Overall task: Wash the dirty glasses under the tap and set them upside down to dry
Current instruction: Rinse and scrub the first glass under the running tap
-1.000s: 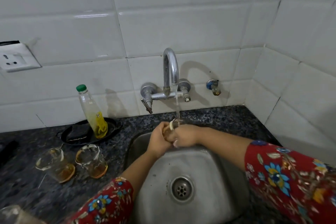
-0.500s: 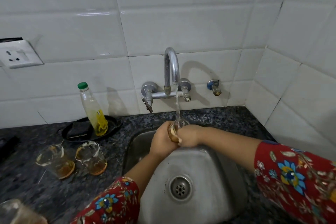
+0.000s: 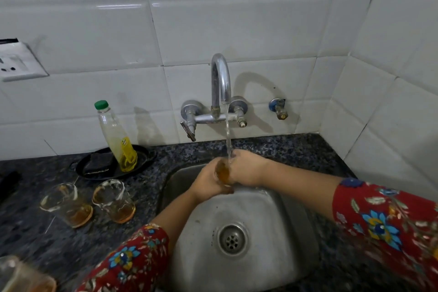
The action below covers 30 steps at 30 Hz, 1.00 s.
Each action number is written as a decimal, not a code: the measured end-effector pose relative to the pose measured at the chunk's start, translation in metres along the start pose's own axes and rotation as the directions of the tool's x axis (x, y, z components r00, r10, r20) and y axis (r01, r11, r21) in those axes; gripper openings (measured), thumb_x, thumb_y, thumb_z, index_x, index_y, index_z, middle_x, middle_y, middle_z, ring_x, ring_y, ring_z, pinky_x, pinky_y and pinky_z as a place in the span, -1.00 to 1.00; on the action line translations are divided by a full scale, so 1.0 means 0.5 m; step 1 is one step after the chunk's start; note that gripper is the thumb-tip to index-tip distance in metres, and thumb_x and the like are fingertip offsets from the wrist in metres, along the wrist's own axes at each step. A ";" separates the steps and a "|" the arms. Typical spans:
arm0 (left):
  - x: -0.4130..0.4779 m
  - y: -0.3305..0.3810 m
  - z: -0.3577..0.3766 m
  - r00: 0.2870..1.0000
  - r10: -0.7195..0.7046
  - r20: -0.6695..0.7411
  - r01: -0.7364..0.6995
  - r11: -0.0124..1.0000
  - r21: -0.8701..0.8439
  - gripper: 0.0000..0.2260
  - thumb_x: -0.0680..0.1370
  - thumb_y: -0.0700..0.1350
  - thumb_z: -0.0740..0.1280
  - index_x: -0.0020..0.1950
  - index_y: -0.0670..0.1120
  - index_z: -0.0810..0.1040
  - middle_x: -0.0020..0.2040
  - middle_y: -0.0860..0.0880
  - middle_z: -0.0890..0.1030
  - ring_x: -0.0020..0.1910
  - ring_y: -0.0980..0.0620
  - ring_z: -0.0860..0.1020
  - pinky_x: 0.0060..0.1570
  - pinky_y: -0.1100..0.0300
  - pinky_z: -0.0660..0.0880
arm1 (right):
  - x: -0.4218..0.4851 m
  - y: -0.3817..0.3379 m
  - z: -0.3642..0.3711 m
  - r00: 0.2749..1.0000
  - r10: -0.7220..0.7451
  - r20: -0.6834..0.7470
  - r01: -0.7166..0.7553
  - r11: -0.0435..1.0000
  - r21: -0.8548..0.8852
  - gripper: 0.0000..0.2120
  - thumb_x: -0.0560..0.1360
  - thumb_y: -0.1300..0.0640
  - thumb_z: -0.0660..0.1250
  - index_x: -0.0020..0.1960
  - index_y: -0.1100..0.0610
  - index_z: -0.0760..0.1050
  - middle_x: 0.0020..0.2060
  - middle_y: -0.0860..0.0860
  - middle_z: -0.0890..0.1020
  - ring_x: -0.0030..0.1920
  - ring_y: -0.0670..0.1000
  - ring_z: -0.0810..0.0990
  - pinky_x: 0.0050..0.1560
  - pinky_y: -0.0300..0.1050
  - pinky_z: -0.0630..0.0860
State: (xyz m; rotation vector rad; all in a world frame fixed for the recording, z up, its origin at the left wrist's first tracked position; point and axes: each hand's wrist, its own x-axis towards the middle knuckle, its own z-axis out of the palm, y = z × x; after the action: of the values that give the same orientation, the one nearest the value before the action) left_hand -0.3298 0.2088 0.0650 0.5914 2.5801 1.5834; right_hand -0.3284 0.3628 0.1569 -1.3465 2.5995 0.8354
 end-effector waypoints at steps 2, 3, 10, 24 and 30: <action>-0.003 0.009 0.011 0.998 -0.057 -0.034 0.056 0.998 -0.040 -0.57 0.37 -0.17 0.54 0.21 -0.02 0.55 0.09 0.09 0.63 0.12 0.22 0.59 0.19 0.19 0.51 | 0.005 -0.008 0.016 0.999 0.043 -0.006 -0.043 0.998 0.050 -0.80 0.54 0.24 0.22 0.12 0.14 0.54 0.14 0.06 0.58 0.14 0.10 0.54 0.18 0.00 0.42; -0.004 0.017 0.026 0.986 -0.091 -0.138 0.082 0.994 -0.068 -0.63 0.38 -0.16 0.51 0.15 0.00 0.55 0.05 0.09 0.65 0.07 0.20 0.61 0.14 0.18 0.53 | 0.014 -0.014 0.017 0.991 0.127 0.041 -0.133 0.968 0.214 -0.81 0.53 0.24 0.23 0.10 0.16 0.53 0.10 0.08 0.59 0.08 0.11 0.56 0.09 -0.01 0.47; -0.009 0.027 0.007 0.998 -0.018 -0.060 0.009 0.989 -0.145 -0.53 0.32 -0.23 0.58 0.19 -0.07 0.56 0.10 0.02 0.65 0.11 0.07 0.62 0.19 0.05 0.54 | -0.010 0.001 -0.005 0.995 0.070 0.073 -0.092 0.927 0.364 -0.82 0.54 0.18 0.22 0.07 0.14 0.56 0.04 0.08 0.60 0.03 0.12 0.57 0.01 -0.04 0.46; -0.022 0.049 -0.001 0.999 -0.011 -0.036 0.006 0.992 -0.124 -0.61 0.35 -0.37 0.52 0.09 -0.06 0.57 0.04 0.02 0.65 0.04 0.21 0.62 0.07 0.32 0.50 | 0.000 -0.013 0.011 0.996 0.082 -0.023 -0.078 0.988 0.137 -0.83 0.53 0.22 0.25 0.07 0.14 0.56 0.02 0.05 0.61 0.06 0.11 0.57 0.13 0.00 0.46; -0.045 0.042 0.014 0.993 -0.088 -0.082 0.078 0.990 -0.119 -0.55 0.35 -0.33 0.54 0.14 0.00 0.52 0.02 0.06 0.62 -0.02 0.25 0.59 0.01 0.31 0.51 | -0.011 -0.012 0.000 0.996 0.034 0.077 -0.060 0.932 0.358 -0.83 0.53 0.22 0.23 0.07 0.15 0.55 -0.02 0.07 0.59 -0.02 0.10 0.56 -0.04 -0.06 0.44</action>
State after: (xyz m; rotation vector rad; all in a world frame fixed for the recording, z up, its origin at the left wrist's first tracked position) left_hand -0.3011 0.2155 0.0767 0.4085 2.5148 1.7534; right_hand -0.3204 0.3638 0.1562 -1.1337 2.5734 0.3717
